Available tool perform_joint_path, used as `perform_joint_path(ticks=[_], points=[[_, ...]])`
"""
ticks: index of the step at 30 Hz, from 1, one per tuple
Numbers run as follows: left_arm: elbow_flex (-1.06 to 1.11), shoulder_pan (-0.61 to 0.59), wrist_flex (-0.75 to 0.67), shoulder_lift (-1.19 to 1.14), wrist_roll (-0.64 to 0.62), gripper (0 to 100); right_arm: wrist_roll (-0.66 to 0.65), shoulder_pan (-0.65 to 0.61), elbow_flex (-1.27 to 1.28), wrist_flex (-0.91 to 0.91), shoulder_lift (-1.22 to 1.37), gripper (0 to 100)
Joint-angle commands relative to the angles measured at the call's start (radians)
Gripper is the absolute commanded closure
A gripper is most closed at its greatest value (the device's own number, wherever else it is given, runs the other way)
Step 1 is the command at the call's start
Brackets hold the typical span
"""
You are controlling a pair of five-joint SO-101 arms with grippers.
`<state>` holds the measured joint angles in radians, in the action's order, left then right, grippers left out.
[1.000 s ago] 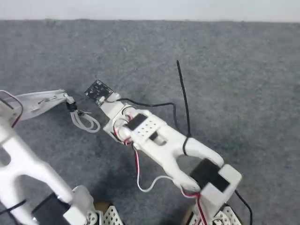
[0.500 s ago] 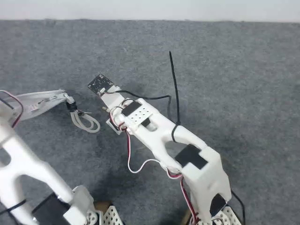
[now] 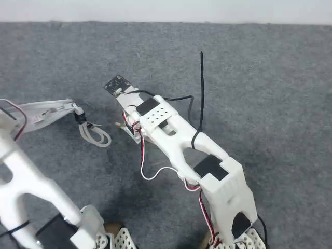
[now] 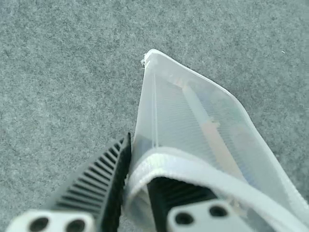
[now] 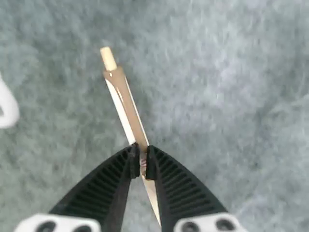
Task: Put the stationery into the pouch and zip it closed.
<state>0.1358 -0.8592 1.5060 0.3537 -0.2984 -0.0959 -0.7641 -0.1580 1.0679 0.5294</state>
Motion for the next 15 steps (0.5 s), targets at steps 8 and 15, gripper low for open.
perform_joint_path(ticks=[8, 15], points=[[-0.035, 0.006, -0.028, 0.041, -0.012, 99, 0.054, -0.076, -0.169, 0.234, -0.015, 85.7], [-0.033, 0.008, -0.028, 0.041, -0.012, 99, 0.103, -0.117, -0.166, 0.202, -0.013, 82.4]])
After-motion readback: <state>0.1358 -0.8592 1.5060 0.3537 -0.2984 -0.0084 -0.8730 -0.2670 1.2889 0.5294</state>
